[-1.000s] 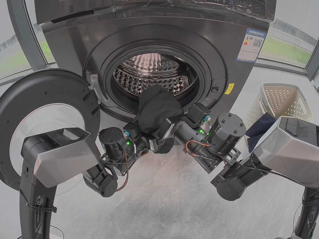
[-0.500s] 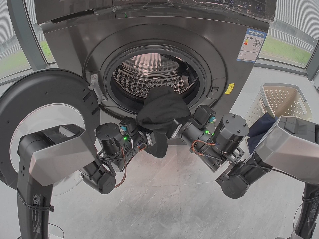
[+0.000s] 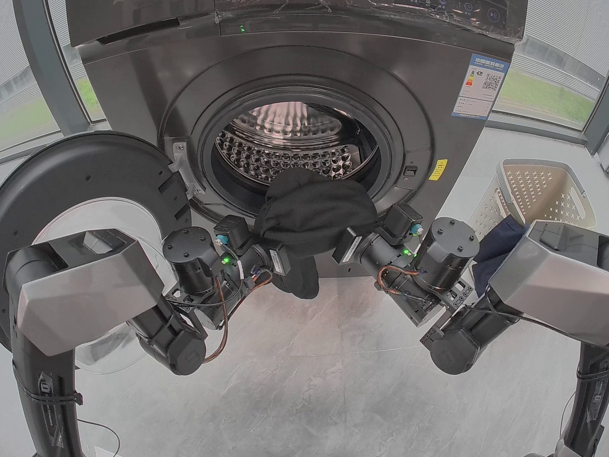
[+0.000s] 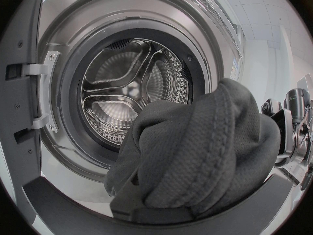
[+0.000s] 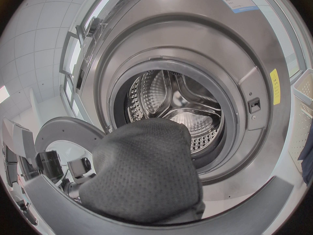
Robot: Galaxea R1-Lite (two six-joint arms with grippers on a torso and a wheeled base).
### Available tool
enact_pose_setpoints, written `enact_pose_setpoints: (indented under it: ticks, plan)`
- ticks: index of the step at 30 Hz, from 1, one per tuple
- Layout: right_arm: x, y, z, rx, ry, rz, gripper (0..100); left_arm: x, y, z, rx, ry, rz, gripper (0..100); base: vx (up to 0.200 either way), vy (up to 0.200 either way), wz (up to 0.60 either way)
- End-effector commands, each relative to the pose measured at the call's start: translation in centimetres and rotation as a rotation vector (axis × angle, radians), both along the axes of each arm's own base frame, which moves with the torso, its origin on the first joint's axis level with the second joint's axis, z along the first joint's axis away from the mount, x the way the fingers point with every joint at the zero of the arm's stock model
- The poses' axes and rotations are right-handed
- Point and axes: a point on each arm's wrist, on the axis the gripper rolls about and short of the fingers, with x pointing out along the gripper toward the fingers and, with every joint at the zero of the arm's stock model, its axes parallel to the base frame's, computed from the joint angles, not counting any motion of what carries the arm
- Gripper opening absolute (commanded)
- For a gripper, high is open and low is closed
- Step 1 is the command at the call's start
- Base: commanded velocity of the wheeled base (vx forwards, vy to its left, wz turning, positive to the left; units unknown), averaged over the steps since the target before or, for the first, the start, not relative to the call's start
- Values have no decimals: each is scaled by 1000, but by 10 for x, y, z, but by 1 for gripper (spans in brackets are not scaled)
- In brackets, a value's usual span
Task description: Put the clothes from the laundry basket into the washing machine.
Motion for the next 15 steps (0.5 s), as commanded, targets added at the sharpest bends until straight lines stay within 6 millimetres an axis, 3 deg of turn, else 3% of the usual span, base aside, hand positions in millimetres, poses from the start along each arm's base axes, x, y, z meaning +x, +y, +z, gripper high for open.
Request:
enact_pose_setpoints:
  ticks: [1,5,6,9,15]
  plan:
    - [-1,0,-3,-7,9,3,0,-4,1,8,-8,-15,-3,0,0,0,0]
    - [-7,-4,-8,-32,32,7,0,-5,1,6,-5,-8,-6,0,0,0,0]
    - [-9,-4,-9,-35,37,15,100,-5,1,6,-4,-8,-5,0,0,0,0]
    - [-14,-6,-7,-36,42,20,100,-6,3,8,-6,-9,-2,0,0,0,0]
    - [-62,-42,-15,-170,131,74,100,-31,20,23,6,6,-9,0,0,0,0]
